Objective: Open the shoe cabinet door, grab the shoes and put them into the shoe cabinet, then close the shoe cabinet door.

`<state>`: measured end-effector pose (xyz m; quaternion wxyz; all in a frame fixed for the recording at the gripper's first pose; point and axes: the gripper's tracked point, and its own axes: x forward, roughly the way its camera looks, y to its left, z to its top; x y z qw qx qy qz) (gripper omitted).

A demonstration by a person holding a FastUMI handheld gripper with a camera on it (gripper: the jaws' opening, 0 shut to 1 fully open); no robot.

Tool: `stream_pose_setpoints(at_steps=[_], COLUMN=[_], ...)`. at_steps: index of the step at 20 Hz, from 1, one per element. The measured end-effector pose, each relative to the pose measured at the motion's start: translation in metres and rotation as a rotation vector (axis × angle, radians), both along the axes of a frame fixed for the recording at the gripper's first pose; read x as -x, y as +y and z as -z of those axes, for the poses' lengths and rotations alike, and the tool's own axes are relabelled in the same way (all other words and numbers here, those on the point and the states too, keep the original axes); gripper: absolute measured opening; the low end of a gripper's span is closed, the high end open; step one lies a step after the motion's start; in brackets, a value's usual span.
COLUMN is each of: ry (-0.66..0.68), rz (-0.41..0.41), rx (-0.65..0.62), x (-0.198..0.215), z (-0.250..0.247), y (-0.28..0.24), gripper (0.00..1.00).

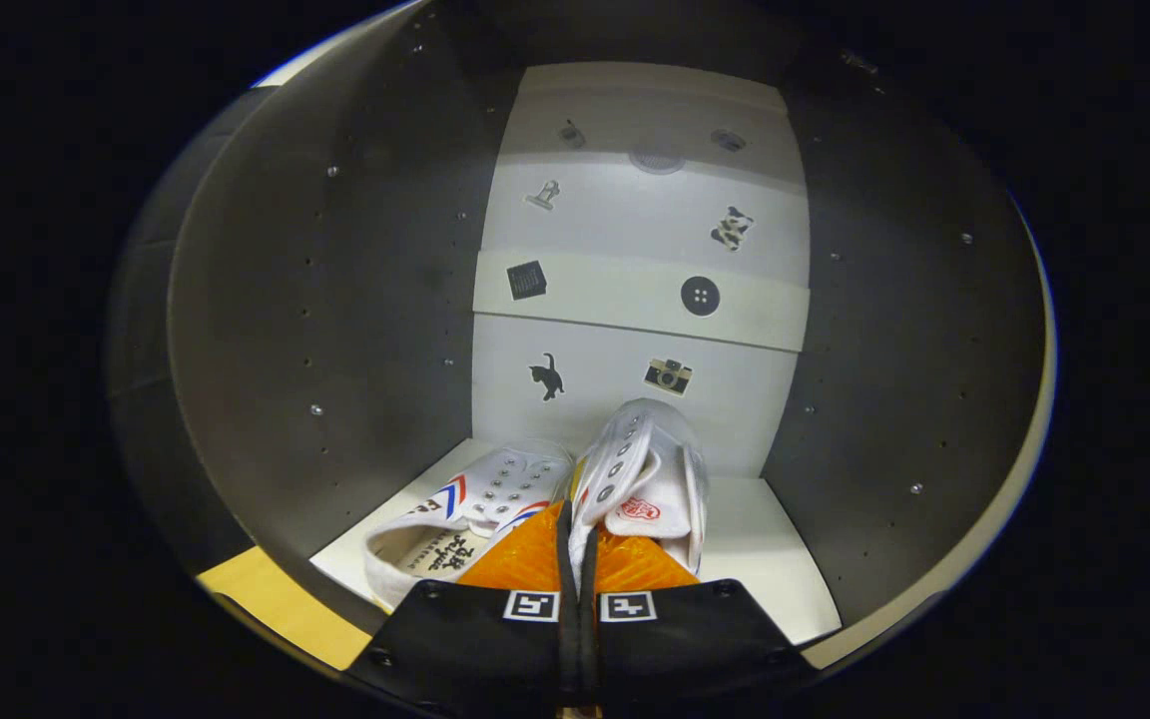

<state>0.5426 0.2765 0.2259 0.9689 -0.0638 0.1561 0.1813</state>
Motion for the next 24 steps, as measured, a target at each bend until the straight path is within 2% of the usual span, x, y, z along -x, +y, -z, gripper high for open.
stream_pose_setpoints(at_steps=[6, 7, 9, 12, 18, 24], ry=[0.037, 0.032, 0.059, -0.002, -0.051, -0.09], rz=[-0.003, 0.009, -0.005, 0.032, 0.074, 0.075], rx=[0.04, 0.061, 0.086, 0.076, -0.047, -0.109], x=[-0.015, -0.016, -0.005, 0.013, 0.089, 0.181], z=[0.018, 0.02, 0.025, 0.005, -0.038, -0.076], y=[0.009, 0.005, 0.002, -0.009, -0.035, -0.065], gripper=[0.01, 0.04, 0.2, 0.46, 0.98, 0.98])
